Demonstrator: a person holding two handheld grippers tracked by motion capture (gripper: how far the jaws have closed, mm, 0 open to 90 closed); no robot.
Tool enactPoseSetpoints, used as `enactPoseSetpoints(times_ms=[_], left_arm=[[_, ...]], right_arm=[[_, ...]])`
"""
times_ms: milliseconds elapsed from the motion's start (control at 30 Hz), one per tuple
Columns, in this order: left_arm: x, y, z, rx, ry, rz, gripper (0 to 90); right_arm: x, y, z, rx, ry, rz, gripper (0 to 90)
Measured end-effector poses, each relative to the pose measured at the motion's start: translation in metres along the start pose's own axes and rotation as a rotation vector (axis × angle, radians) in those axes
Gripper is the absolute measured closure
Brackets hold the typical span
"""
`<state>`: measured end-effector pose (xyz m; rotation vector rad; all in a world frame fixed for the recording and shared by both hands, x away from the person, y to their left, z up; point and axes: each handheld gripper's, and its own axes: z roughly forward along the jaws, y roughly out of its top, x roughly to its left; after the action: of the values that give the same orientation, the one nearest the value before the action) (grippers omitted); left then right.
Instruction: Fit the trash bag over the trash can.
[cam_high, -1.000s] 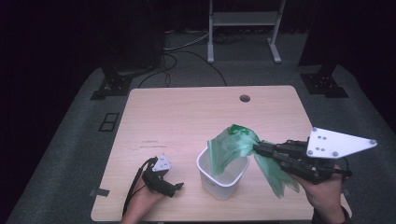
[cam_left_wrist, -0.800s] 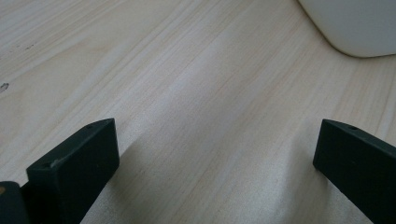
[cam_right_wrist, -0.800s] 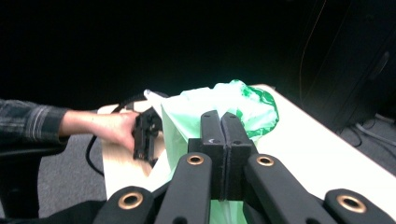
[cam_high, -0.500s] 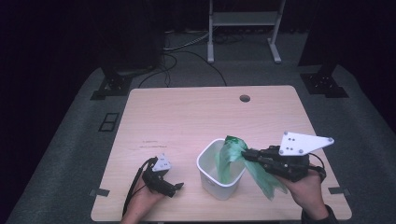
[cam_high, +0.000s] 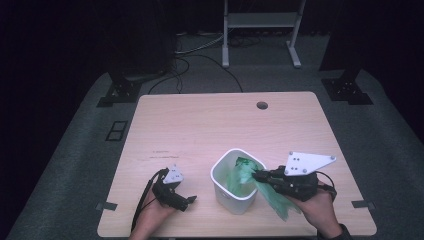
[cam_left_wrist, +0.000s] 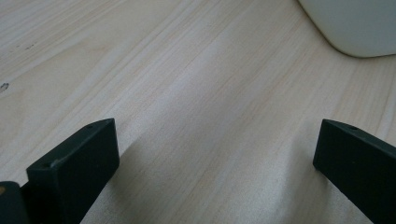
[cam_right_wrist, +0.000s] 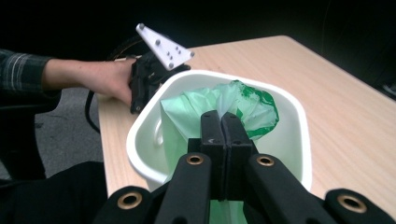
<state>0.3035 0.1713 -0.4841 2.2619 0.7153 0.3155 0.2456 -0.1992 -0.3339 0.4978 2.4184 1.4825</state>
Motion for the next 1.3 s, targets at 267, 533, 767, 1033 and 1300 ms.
enactPoseSetpoints(times_ms=[267, 533, 767, 1033, 1300], left_arm=[[0.0, 0.0, 0.0, 0.0, 0.0, 0.0, 0.0], [0.0, 0.0, 0.0, 0.0, 0.0, 0.0, 0.0], [0.0, 0.0, 0.0, 0.0, 0.0, 0.0, 0.0], [0.0, 0.0, 0.0, 0.0, 0.0, 0.0, 0.0], [0.0, 0.0, 0.0, 0.0, 0.0, 0.0, 0.0]], right_arm=[[0.001, -0.009, 0.004, 0.023, -0.007, 0.003, 87.0], [-0.001, -0.011, 0.001, 0.028, 0.004, 0.017, 72.8], [-0.001, -0.01, -0.015, -0.018, -0.012, 0.035, 59.5], [0.0, -0.026, -0.056, -0.052, -0.083, 0.071, 58.7], [0.008, -0.06, -0.081, -0.047, -0.114, 0.124, 58.7]])
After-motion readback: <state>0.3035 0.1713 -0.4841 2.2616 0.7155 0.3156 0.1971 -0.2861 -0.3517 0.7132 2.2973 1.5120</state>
